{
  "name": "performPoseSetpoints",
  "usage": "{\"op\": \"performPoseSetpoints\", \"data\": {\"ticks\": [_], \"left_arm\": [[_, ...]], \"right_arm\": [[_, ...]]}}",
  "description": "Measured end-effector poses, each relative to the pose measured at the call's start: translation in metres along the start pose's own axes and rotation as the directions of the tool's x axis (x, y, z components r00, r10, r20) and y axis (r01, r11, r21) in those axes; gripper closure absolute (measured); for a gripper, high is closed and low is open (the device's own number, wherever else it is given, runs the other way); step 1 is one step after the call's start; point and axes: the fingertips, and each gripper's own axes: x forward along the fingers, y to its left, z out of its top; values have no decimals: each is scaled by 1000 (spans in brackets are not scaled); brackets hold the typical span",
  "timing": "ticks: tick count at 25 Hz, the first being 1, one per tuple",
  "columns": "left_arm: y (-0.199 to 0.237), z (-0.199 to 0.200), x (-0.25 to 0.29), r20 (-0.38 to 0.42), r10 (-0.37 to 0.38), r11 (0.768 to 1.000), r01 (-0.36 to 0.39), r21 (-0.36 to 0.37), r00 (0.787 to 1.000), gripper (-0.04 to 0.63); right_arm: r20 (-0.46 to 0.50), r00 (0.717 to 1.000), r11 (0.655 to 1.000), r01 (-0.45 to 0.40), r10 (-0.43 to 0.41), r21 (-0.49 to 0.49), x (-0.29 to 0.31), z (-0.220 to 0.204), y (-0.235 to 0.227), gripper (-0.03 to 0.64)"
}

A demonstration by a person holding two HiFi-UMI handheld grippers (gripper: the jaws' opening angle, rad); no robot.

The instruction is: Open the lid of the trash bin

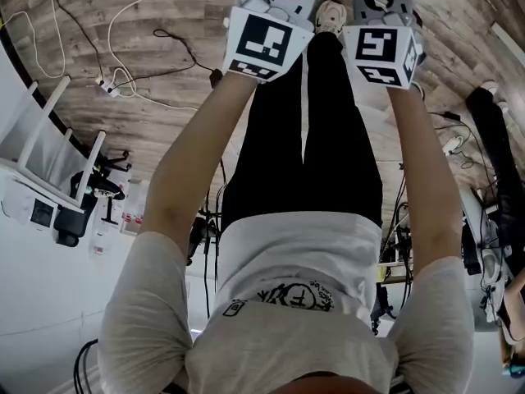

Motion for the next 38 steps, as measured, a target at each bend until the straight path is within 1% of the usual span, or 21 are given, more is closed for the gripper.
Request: {"op": "performPoseSetpoints", "data": {"ticks": [2, 6, 12, 16, 19, 24, 27, 30, 32, 34, 38], "left_arm": [[3, -10, 10, -17, -1, 1000, 1, 15, 1000, 575], [9, -29, 28, -59, -12, 999, 15, 48, 998, 577], [6, -57, 49, -139, -33, 994, 47, 100, 990, 576], [3, -79, 60, -194, -59, 992, 79, 99, 979, 577], [2, -86, 62, -212, -71, 990, 94, 101, 975, 576], [0, -91, 62, -225, -71, 990, 96, 102, 972, 577], [-1, -93, 62, -235, -75, 989, 101, 104, 969, 577], [1, -92, 57, -246, -72, 988, 103, 113, 967, 577], [1, -87, 53, -242, -71, 989, 100, 111, 968, 577], [-1, -79, 48, -231, -72, 990, 98, 105, 970, 577], [3, -58, 35, -204, -57, 990, 82, 117, 977, 577]], "right_arm": [[-20, 1000, 1000, 1, -2, -8, 14, -11, 0, 609], [-38, 999, 999, 0, -2, -53, 37, -23, 1, 609], [-80, 996, 994, -33, 25, -105, 61, -40, 11, 611], [-135, 990, 989, -54, 35, -140, 77, -51, 17, 611], [-168, 985, 985, -65, 37, -161, 87, -56, 19, 612], [-193, 980, 974, -86, 46, -207, 92, -60, 23, 614], [-221, 973, 970, -110, 60, -217, 95, -64, 26, 617], [-232, 971, 975, -105, 58, -196, 96, -61, 25, 624], [-219, 974, 981, -92, 54, -170, 93, -57, 21, 611], [-204, 977, 985, -92, 61, -148, 85, -51, 19, 609], [-162, 984, 989, -88, 68, -120, 67, -33, 17, 609]]}}
